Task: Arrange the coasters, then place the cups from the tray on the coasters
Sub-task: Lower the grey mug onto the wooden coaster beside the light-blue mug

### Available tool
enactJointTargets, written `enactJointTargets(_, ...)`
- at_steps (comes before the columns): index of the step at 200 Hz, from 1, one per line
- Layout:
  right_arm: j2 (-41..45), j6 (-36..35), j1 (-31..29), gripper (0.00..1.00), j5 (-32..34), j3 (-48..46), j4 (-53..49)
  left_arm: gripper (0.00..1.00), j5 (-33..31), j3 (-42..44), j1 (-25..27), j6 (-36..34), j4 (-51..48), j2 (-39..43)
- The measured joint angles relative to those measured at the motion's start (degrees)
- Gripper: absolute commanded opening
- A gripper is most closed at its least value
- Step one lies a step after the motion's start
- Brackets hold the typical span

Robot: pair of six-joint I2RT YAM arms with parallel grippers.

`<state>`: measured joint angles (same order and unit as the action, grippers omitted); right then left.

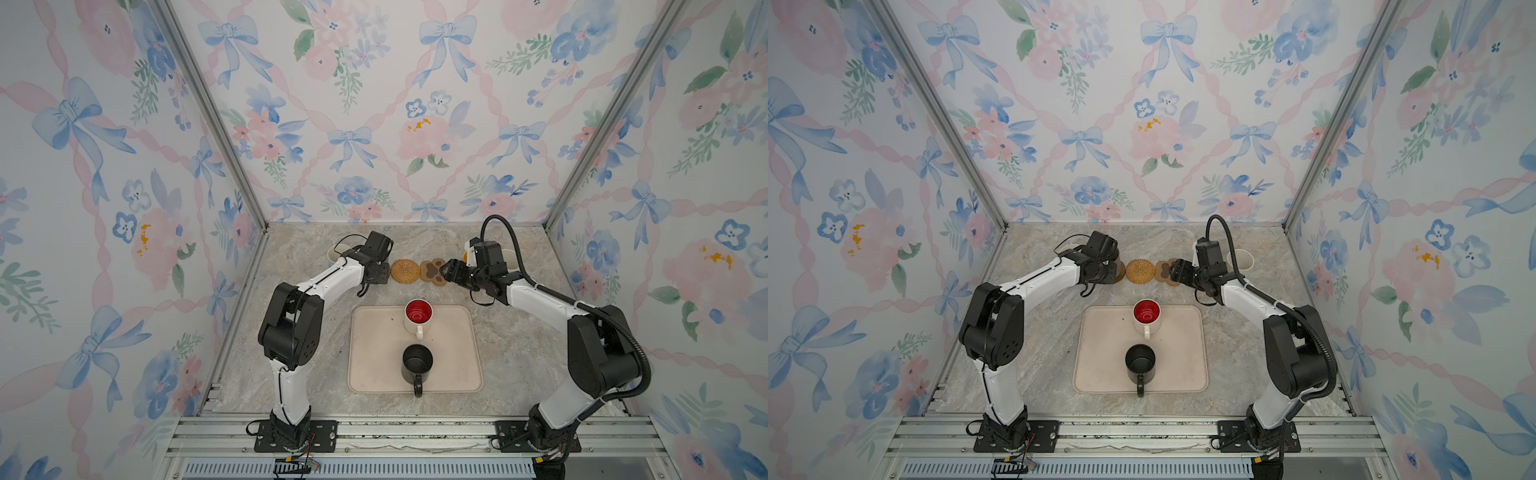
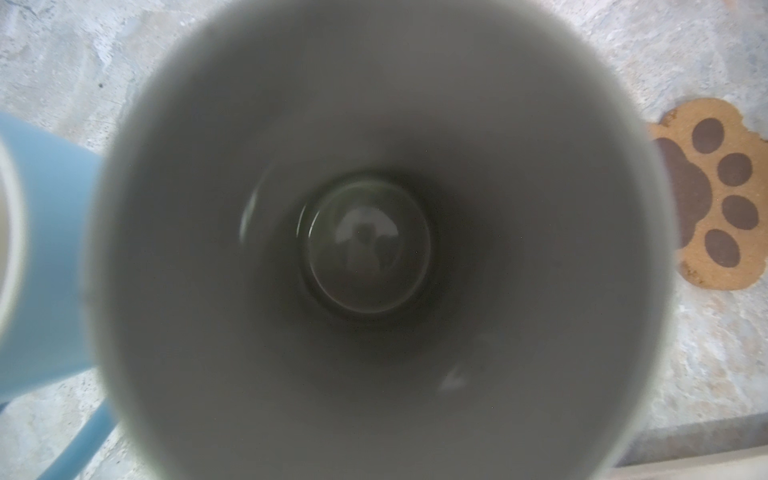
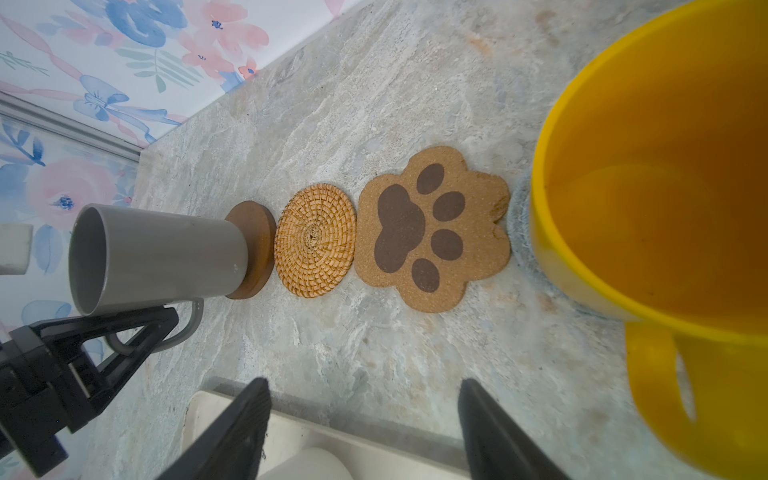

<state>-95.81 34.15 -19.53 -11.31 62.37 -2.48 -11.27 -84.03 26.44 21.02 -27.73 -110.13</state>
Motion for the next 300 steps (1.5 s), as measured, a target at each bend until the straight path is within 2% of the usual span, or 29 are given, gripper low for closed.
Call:
enactJointTargets(230,-0.2,0.0,0.0,0.74,-0.7,0.0,0.2,0.0,0.0,-1.0,-0.9,0.0,0.3,-2.1)
enactJointTargets(267,-0.2,0.0,0.0,0.74,-0.7,0.0,0.2,0.15,0.2,-1.0,-1.0,0.1,0.5,-2.1)
enactJointTargets(300,-0.2,0.0,0.0,0.73,-0.7,0.0,0.2,0.19,0.0,-1.5,-1.0,0.2,1.9,-2.1)
